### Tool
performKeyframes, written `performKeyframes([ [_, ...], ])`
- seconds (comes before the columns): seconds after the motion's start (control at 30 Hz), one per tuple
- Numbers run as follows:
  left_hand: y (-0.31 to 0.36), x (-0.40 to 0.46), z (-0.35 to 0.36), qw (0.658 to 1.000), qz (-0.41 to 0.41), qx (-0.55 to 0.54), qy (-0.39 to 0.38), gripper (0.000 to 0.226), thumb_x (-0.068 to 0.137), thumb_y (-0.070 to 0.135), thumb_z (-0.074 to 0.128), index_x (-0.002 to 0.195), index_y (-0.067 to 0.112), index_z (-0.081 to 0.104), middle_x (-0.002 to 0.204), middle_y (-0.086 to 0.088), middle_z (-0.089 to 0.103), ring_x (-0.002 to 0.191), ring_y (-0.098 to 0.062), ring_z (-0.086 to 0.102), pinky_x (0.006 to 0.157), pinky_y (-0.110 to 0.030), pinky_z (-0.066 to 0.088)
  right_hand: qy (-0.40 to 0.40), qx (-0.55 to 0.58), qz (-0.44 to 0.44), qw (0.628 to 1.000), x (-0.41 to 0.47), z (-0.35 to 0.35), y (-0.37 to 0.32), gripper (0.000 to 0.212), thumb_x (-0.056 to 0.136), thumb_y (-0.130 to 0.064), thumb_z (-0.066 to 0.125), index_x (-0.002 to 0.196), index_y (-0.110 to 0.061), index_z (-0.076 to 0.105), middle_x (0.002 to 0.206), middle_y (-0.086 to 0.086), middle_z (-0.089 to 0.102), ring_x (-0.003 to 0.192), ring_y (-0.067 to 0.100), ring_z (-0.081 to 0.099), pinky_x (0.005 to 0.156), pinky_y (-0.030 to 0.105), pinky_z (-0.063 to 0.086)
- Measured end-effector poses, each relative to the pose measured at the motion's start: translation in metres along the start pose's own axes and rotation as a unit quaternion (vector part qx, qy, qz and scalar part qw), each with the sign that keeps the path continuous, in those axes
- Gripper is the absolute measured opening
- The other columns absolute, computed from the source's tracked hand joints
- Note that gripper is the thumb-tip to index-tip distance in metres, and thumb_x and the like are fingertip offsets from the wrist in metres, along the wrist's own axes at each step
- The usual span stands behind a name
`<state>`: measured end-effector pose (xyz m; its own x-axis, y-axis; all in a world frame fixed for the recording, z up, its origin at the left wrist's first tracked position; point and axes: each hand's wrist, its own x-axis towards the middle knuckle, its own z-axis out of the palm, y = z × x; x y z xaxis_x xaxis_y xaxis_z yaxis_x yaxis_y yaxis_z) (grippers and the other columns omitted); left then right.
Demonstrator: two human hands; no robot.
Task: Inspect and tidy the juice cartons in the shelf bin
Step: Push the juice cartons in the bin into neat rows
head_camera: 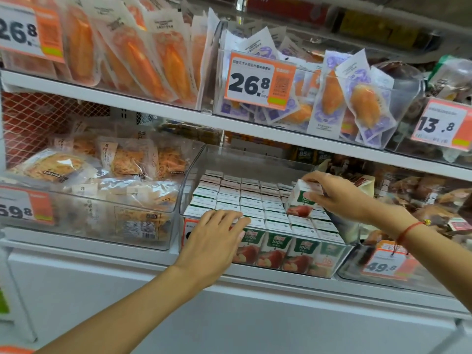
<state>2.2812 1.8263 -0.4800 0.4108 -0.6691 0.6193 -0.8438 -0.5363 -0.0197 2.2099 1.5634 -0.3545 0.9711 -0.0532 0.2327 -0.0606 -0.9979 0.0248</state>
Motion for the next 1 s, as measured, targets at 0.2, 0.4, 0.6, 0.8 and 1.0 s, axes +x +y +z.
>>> performKeyframes([
  [0.2, 0.0, 0.001, -0.007, 0.998, -0.017, -0.015, -0.067, 0.04, 0.106, 0.029, 0.032, 0.143, 0.023, 0.044, 0.143, 0.005, 0.048, 0.131, -0.017, 0.045, 0.111, -0.034, 0.032, 0.265, 0.168, 0.044, 0.948, -0.041, -0.007, -0.048, 0.038, 0.101, -0.027, 0.044, 0.136, -0.012, 0.049, 0.122, 0.006, 0.055, 0.106, 0.016, 0.051, 0.087, 0.028, 0.043],
  [0.4, 0.012, 0.005, -0.036, 0.982, -0.124, -0.129, -0.059, 0.043, 0.106, 0.037, 0.023, 0.144, 0.029, 0.041, 0.148, 0.014, 0.04, 0.138, -0.004, 0.029, 0.116, -0.023, 0.013, 0.153, 0.52, 0.127, 0.831, -0.061, 0.004, -0.09, 0.032, 0.094, -0.032, 0.058, 0.123, -0.02, 0.063, 0.115, -0.002, 0.067, 0.097, 0.007, 0.064, 0.076, 0.015, 0.052],
  [0.6, 0.048, 0.005, -0.071, 0.709, -0.353, -0.589, -0.159, 0.022, 0.099, 0.04, 0.05, 0.105, 0.028, 0.067, 0.097, 0.014, 0.074, 0.094, -0.006, 0.07, 0.087, -0.025, 0.053, 0.048, 0.614, 0.149, 0.774, -0.073, 0.038, -0.11, 0.044, 0.065, -0.05, 0.071, 0.104, -0.029, 0.072, 0.09, -0.005, 0.077, 0.087, 0.01, 0.073, 0.073, 0.027, 0.06],
  [0.8, 0.042, -0.023, -0.063, 0.69, -0.341, -0.624, -0.132, 0.027, 0.093, 0.042, 0.058, 0.113, 0.027, 0.067, 0.097, 0.016, 0.075, 0.09, 0.001, 0.07, 0.065, -0.006, 0.049, 0.035, 0.669, 0.155, 0.726, -0.07, 0.048, -0.117, 0.04, 0.075, -0.041, 0.072, 0.11, -0.021, 0.068, 0.093, 0.0, 0.077, 0.085, 0.015, 0.074, 0.062, 0.022, 0.058],
  [1.0, 0.041, -0.024, -0.06, 0.659, -0.388, -0.639, -0.083, 0.026, 0.094, 0.041, 0.058, 0.108, 0.022, 0.07, 0.094, 0.006, 0.077, 0.089, -0.007, 0.073, 0.065, -0.014, 0.054, -0.027, 0.664, 0.152, 0.731, -0.069, 0.055, -0.125, 0.039, 0.092, -0.047, 0.057, 0.114, -0.017, 0.067, 0.104, 0.005, 0.075, 0.096, 0.022, 0.072, 0.088, 0.036, 0.057],
])
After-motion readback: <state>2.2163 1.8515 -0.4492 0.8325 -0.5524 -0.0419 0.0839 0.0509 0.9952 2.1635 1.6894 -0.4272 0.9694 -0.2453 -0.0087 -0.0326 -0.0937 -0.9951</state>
